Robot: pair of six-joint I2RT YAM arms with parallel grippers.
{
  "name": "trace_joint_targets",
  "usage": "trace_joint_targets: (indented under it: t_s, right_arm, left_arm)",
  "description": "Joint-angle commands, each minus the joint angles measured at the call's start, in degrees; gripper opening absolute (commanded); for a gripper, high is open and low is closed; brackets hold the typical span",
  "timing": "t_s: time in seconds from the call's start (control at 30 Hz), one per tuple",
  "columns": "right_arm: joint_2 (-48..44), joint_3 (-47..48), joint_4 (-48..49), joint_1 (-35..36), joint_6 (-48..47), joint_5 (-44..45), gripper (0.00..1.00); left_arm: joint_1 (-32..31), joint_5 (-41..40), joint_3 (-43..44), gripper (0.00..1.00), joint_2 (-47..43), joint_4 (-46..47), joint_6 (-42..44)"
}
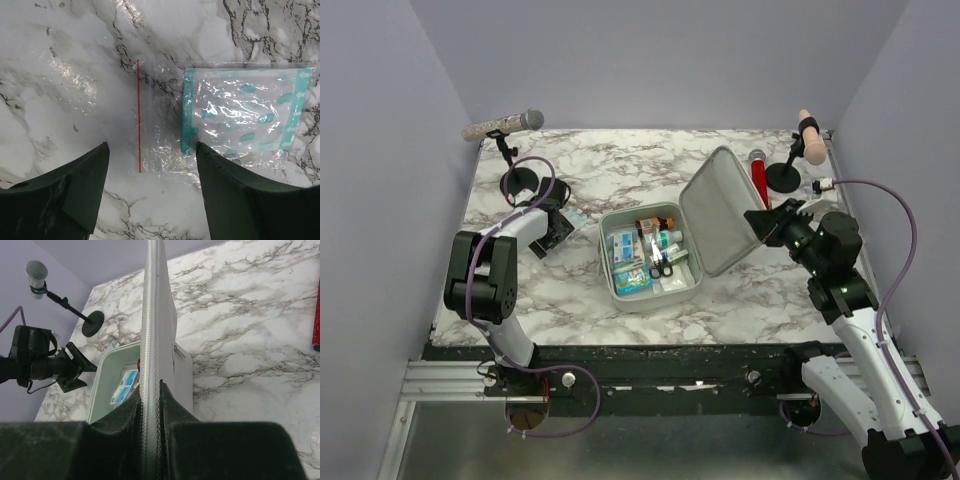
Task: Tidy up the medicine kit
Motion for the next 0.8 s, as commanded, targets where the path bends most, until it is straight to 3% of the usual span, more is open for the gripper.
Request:
trace_joint_targets:
  t_s: [0.0,0.27,0.43,0.6,0.77]
  right_arm:
    - [-1.6,-1.0,0.0,0.0,1.0,-2.7,0.04]
    - [-2.3,-1.6,-0.1,0.0,0.9,-2.1,0.04]
    - [-1.9,-1.4,0.0,0.0,0.9,-2.2,0.05]
    - [-1.9,-1.4,-0.5,0.0,0.5,-2.1,0.06]
    - [-1.6,-1.2,-0.9,0.0,0.4,-2.3,0.09]
  left_arm:
    - [0.1,1.5,-0.1,0.73,3.0,0.7,-1.8]
    - [0.4,2.0,-3.2,0.32,3.7,3.0,-1.7]
    - [0.9,3.3,-5.7,0.0,1.6,5.0,-1.1]
    - [1.0,6.0,-9.3,0.0,-3.7,6.9,0.0]
    - [0.5,8.5,-12.5,0.0,-16.9,5.3,0.6]
